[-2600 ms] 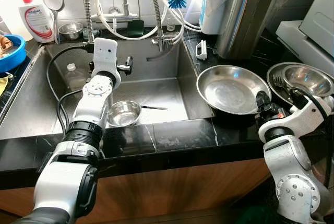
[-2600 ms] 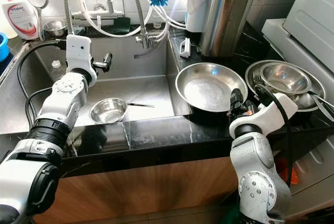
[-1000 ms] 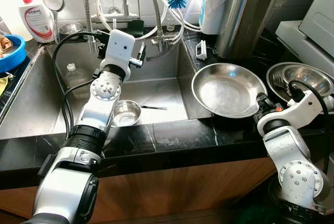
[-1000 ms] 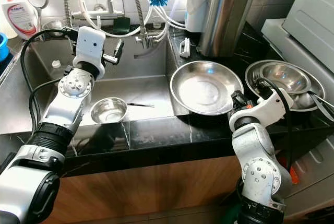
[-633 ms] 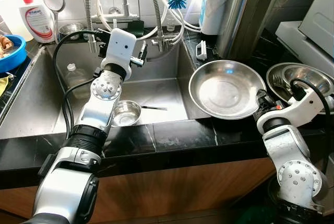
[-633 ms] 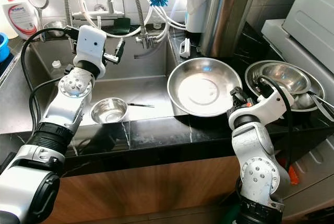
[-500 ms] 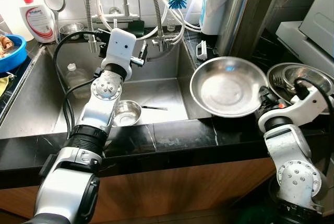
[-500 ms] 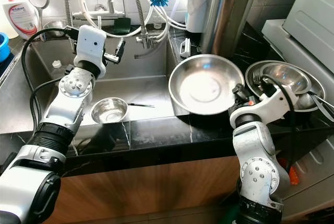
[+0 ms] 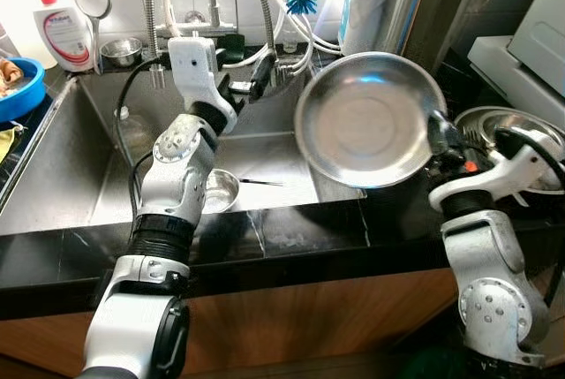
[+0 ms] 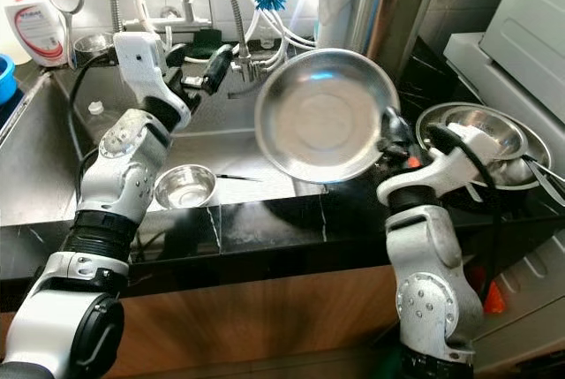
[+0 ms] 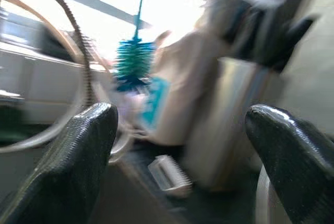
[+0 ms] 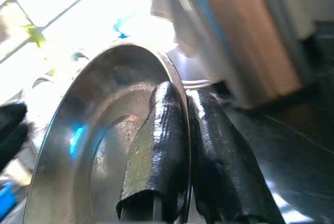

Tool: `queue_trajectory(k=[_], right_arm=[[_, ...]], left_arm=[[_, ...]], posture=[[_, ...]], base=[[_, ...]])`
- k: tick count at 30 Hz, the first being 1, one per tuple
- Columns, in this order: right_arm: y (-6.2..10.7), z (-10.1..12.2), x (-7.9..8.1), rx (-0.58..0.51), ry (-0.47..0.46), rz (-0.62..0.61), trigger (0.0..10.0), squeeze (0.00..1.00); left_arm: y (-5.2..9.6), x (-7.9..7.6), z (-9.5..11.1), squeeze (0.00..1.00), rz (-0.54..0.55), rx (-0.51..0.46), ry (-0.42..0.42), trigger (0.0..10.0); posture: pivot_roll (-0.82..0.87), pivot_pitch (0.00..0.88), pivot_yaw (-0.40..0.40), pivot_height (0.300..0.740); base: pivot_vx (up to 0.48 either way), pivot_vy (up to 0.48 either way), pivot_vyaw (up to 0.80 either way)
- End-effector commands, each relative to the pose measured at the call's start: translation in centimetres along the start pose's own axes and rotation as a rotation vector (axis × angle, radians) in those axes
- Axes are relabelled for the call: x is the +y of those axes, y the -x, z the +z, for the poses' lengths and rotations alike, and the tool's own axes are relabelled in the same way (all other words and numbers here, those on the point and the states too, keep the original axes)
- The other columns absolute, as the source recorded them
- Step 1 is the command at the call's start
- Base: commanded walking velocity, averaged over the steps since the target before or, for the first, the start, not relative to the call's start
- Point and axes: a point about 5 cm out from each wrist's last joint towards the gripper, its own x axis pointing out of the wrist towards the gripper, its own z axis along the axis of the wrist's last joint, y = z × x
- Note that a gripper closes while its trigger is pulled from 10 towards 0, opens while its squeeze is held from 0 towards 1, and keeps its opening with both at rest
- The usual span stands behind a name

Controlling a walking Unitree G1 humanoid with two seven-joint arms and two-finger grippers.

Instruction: Kitchen organization

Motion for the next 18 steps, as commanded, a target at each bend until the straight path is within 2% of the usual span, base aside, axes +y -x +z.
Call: queue_trajectory(k=[1,2,7,10,14,18], right_arm=[[0.1,0.8,0.2,-0.038,0.03,0.017,10.0,0.0],[0.1,0.8,0.1,-0.04,0.038,0.012,10.0,0.0],[0.2,0.9,0.0,-0.051,0.043,0.017,10.0,0.0],[0.3,1.0,0.0,-0.055,0.047,0.021,10.0,0.0],[0.2,1.3,0.2,-0.076,0.049,0.033,10.0,0.0],[0.3,1.9,0.4,-0.107,0.043,0.055,10.0,0.0]], left_arm=[[0.3,0.0,0.4,0.08,-0.027,-0.014,0.051,10.0],[0.5,-0.3,0.3,0.0,-0.062,-0.007,0.09,10.0],[1.4,-1.5,-0.1,0.0,-0.195,0.053,0.072,10.0],[1.6,-2.1,0.0,0.0,-0.244,0.061,0.089,10.0],[1.9,-2.4,-0.6,0.0,-0.271,0.114,0.05,10.0],[2.0,-2.7,-0.7,0.0,-0.285,0.135,0.047,10.0]], posture=[[0.02,0.022,-0.037,0.74],[0.02,0.024,-0.038,0.74],[0.02,0.029,-0.04,0.74],[0.02,0.033,-0.043,0.74],[0.02,0.035,-0.043,0.74],[0.02,0.037,-0.044,0.74]], base=[[0.0,0.0,0.0],[0.0,0.0,0.0],[0.0,0.0,0.0],[0.0,0.0,0.0],[0.0,0.0,0.0],[0.0,0.0,0.0]])
